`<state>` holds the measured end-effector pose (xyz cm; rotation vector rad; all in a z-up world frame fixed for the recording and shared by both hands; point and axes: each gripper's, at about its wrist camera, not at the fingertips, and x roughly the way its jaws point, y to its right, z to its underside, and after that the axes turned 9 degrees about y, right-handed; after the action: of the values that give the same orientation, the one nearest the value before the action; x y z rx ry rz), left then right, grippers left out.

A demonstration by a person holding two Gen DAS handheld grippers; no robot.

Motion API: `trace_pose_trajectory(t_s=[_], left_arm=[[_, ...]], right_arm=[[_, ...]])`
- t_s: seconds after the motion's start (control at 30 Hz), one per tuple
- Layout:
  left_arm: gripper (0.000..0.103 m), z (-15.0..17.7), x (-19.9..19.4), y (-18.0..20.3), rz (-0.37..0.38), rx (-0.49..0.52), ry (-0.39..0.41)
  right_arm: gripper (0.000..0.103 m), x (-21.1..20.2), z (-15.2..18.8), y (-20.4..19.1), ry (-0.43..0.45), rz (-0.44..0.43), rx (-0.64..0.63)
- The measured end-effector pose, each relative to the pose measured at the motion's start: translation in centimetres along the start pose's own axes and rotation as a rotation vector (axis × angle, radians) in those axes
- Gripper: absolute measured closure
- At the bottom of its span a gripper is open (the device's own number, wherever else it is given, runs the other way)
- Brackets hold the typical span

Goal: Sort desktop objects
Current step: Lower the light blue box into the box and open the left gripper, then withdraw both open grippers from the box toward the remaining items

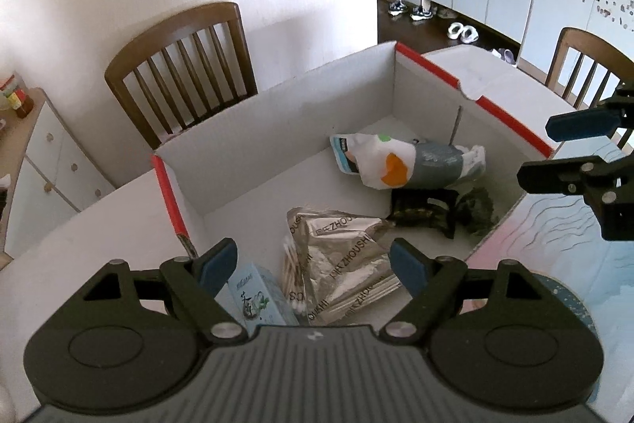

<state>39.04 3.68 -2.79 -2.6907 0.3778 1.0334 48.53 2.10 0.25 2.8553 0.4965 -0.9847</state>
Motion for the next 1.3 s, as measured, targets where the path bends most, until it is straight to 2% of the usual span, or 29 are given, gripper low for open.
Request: trace_pose_trajectory(t_s=[0.27, 0.3, 0.33, 0.47, 0.53, 0.67, 1.3], left_arm=[[0.019, 0.2, -2.9, 1.2, -0.022, 0.019, 0.032], [0.019, 0.2, -3.3, 1.3, -0.023, 0.019, 0.036], [0.016, 0.3, -3.7, 1.5, -0.026, 0.021, 0.040], [0.010, 0.6, -5.1, 2.0, -0.027, 0.015, 0.052], [0.001, 0.8, -5.7, 2.2, -0.037, 0.012, 0.059], [0.001, 1.4, -6.9, 2.4, -0.040, -0.007, 0.068], [0.000, 5.5, -13.4, 4.2, -0.095, -0.090, 0.137]], right_arm=[[0.045, -2.7, 0.3, -0.4, 0.043, -0.019, -0.011], [0.042, -3.1, 0.3, -0.5, 0.050, -0.021, -0.012], [0.036, -3.4, 0.3, -0.5, 0.060, -0.017, -0.014], [0.035, -4.9, 0.7, -0.8, 0.095, -0.022, -0.022], [0.030, -5.6, 1.0, -1.1, 0.106, -0.034, -0.033], [0.024, -6.9, 1.4, -1.8, 0.121, -0.056, -0.050], [0.022, -12.4, 5.9, -5.2, 0.134, -0.134, -0.094]])
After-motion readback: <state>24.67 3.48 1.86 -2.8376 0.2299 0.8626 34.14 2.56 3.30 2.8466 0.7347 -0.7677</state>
